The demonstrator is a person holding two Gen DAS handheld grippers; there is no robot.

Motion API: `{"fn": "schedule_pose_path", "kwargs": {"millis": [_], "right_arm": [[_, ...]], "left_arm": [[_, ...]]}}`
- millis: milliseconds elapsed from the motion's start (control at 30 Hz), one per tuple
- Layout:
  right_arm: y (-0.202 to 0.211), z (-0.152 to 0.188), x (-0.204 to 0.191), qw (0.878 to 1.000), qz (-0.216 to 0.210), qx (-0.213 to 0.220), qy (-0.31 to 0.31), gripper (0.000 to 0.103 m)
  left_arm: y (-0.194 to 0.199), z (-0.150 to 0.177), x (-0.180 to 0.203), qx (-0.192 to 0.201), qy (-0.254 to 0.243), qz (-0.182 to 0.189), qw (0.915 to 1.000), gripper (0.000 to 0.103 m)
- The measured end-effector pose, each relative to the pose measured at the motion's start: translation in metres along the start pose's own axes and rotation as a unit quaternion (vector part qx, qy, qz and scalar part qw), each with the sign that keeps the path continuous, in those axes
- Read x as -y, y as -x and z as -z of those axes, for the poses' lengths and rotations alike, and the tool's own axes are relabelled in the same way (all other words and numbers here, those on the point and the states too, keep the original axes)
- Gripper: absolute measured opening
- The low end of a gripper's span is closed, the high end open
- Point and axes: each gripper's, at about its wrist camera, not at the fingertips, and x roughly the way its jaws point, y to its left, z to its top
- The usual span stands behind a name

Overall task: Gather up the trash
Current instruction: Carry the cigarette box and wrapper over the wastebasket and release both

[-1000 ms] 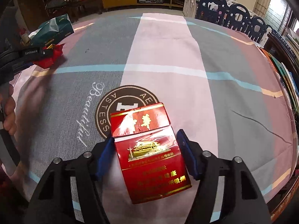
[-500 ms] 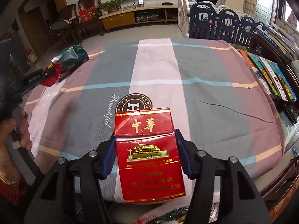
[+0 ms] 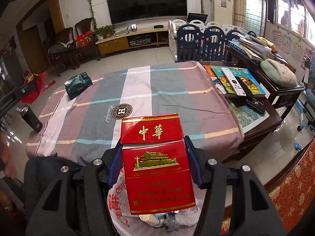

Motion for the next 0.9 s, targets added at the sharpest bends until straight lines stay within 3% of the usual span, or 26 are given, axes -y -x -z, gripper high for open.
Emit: {"fn": "schedule_pose_path", "kwargs": {"millis": [100, 300, 567, 900], "right_arm": [[0.037, 0.008, 0.009, 1.0, 0.008, 0.023, -0.003, 0.058], [0.08, 0.029, 0.028, 0.999, 0.016, 0.048, -0.003, 0.058], [0.058, 0.034, 0.047, 0.999, 0.006, 0.012, -0.052, 0.058], [0.059, 0.034, 0.045, 0.999, 0.008, 0.015, -0.049, 0.058]], "left_arm": [[0.032, 0.011, 0.025, -0.01, -0.014, 0.045, 0.9988, 0.024], [0.056, 0.034, 0.068, -0.034, -0.063, 0.079, 0.9943, 0.024], [0.025, 0.054, 0.1, -0.086, -0.109, 0.103, 0.985, 0.024], [-0.004, 0.081, 0.118, -0.136, -0.135, 0.125, 0.9735, 0.027]]}}
